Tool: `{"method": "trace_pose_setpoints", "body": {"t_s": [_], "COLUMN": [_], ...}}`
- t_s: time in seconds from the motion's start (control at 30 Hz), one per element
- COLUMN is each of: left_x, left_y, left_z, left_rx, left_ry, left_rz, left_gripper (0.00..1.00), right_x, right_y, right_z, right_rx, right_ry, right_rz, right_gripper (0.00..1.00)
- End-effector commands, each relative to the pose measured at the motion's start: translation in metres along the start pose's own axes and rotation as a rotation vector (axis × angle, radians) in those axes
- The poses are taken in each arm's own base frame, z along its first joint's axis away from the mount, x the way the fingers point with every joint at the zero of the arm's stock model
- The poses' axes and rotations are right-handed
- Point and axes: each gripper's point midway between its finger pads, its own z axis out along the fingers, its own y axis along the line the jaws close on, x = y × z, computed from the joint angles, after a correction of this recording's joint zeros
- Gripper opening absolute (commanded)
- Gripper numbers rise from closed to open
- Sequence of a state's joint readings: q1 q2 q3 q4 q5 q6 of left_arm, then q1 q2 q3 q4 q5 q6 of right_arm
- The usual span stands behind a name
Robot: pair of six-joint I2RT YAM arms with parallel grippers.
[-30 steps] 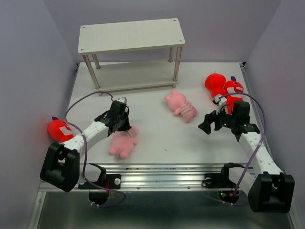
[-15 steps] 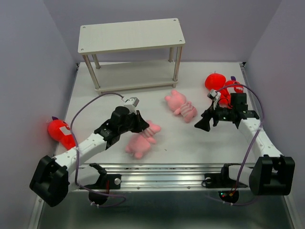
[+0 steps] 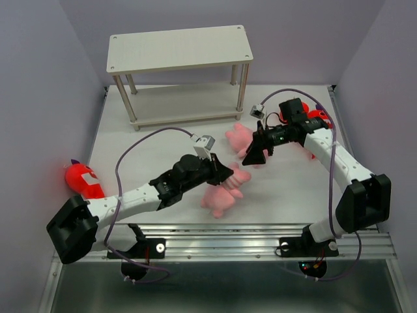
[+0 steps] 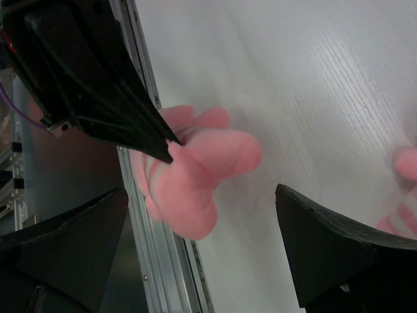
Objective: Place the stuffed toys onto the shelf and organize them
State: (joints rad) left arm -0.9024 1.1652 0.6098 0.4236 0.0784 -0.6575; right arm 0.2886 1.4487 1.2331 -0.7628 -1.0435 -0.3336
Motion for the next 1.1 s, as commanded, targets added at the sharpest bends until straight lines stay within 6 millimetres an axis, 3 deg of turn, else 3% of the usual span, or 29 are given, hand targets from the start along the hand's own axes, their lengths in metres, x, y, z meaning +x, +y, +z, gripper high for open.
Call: {"method": "trace_pose_setpoints", "body": {"t_s": [0.0, 0.4, 0.7, 0.8, 0.87, 0.9, 0.93, 1.03, 1.07], "left_x": [-0.033, -0.045, -0.043, -0.044, -0.046, -0.047, -0.048, -0.049, -0.051], "left_y": [-0.038, -0.049, -0.054, -0.054, -0.054, -0.054, -0.055, -0.053, -0.055], "left_z": [0.012, 0.014, 0.009, 0.006, 0.004, 0.002, 0.000, -0.004, -0.007], "left_rx": [0.053, 0.055, 0.077, 0.083, 0.082, 0.084, 0.086, 0.084, 0.091], "left_ry": [-0.133, -0.200, -0.209, -0.216, -0.225, -0.231, -0.236, -0.246, -0.254], "left_rz": [0.013, 0.015, -0.004, -0.007, -0.010, -0.012, -0.013, -0.013, -0.016], "left_gripper": [0.00, 0.00, 0.00, 0.00, 0.00, 0.00, 0.00, 0.00, 0.00], "right_x": [-0.004, 0.039, 0.037, 0.034, 0.035, 0.035, 0.034, 0.028, 0.026], "right_y": [0.007, 0.013, 0.025, 0.026, 0.030, 0.031, 0.031, 0.030, 0.030], "right_z": [0.002, 0.005, 0.027, 0.032, 0.035, 0.036, 0.037, 0.036, 0.036], "right_rx": [-0.016, -0.009, -0.089, -0.121, -0.144, -0.159, -0.165, -0.158, -0.154], "right_ry": [0.052, 0.167, 0.167, 0.162, 0.172, 0.174, 0.172, 0.160, 0.154], "right_rz": [0.097, 0.093, 0.077, 0.074, 0.072, 0.074, 0.072, 0.048, 0.039], "right_gripper": [1.00, 0.97, 0.83, 0.69, 0.48, 0.29, 0.19, 0.01, 0.01]}}
